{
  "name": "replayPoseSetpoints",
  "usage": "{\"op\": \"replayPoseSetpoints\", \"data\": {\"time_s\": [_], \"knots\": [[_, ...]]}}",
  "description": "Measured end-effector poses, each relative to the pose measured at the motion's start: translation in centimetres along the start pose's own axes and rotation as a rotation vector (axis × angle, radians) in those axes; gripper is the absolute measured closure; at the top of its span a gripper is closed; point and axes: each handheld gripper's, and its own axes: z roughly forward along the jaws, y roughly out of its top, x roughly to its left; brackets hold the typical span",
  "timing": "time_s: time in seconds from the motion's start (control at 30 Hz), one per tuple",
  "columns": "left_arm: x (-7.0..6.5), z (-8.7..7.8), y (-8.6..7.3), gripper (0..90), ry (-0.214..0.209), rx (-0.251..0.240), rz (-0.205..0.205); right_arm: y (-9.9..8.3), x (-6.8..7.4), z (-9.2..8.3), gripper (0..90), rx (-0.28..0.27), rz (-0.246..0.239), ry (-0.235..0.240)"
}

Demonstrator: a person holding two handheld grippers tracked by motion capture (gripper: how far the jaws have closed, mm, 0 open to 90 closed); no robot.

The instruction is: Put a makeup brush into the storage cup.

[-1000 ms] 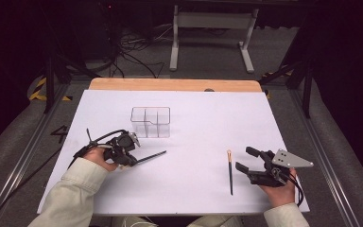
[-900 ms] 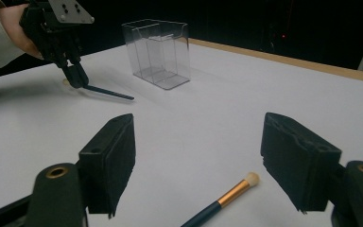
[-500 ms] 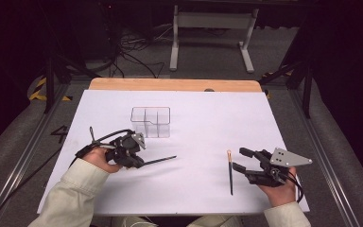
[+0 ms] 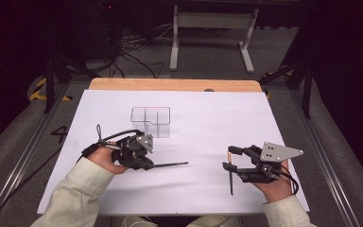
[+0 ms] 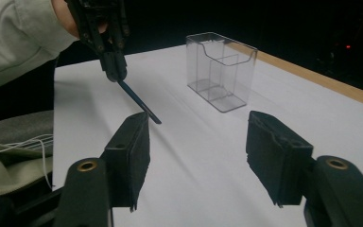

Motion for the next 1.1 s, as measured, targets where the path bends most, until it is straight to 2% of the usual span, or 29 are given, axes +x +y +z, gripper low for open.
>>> {"op": "replayPoseSetpoints", "data": {"time_s": [0.27,0.43,0.57,0.8,1.1], "knots": [[-0.9,-0.1,1.6,83.4,-0.013,-0.03,0.075,1.9,0.2,1.5,44.4,0.026,-0.013,0.074],[-1.3,0.0,2.8,83.5,-0.032,-0.049,0.131,2.4,0.9,2.8,44.5,0.036,-0.026,0.125],[-1.3,0.1,2.9,83.4,-0.031,-0.046,0.136,2.2,1.5,3.7,44.5,0.033,-0.016,0.163],[-1.6,0.1,3.0,83.4,-0.033,-0.056,0.16,1.6,2.1,5.1,45.1,0.078,-0.009,0.213],[-1.8,0.3,3.1,83.4,-0.038,-0.06,0.184,1.1,2.7,6.7,57.1,0.148,-0.035,0.246]]}}
